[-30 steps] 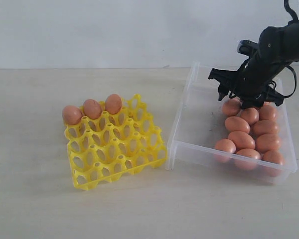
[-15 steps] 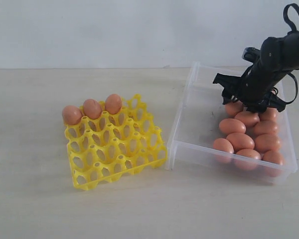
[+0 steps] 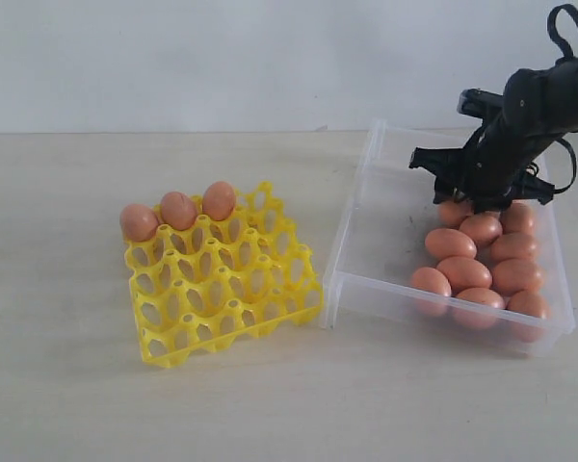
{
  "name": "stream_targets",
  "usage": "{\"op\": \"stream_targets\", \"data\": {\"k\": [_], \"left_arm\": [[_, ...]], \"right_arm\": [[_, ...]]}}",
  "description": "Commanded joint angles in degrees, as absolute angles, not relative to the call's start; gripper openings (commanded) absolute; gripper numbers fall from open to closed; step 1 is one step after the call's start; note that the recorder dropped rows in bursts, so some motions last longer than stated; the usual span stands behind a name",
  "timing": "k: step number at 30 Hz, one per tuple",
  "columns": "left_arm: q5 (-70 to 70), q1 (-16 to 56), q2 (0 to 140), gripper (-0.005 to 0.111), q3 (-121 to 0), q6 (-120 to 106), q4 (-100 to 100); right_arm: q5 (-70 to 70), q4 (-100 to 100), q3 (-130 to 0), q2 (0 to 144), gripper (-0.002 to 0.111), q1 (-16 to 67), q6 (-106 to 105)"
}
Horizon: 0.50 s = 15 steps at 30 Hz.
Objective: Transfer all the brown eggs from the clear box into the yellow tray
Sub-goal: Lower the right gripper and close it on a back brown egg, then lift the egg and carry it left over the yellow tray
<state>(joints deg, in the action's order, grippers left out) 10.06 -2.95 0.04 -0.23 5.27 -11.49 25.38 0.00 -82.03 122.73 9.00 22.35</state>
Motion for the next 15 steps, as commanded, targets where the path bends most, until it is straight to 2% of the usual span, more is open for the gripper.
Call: {"op": "stream_targets", "data": {"k": [1,5,8,15], "left_arm": [[9.88,-2.68,0.0,0.004,0.0,5.56,-11.46],[9.88,-2.68,0.0,0.004,0.0,5.56,-11.46],[9.88,-2.68,0.0,0.004,0.0,5.56,-11.46],[9.88,-2.68,0.0,0.004,0.0,5.56,-11.46]], "right_arm": [[20.35,0.0,-82.24,122.53,0.0,8.68,14.28],[10.81,0.0,-79.5,122.42,0.0,8.68,10.53],[-3.2,0.0,-73.45,122.42,0.0,8.68,10.41],[-55.46,-9.87,-56.13,122.65,0.0,8.56,10.35]]}}
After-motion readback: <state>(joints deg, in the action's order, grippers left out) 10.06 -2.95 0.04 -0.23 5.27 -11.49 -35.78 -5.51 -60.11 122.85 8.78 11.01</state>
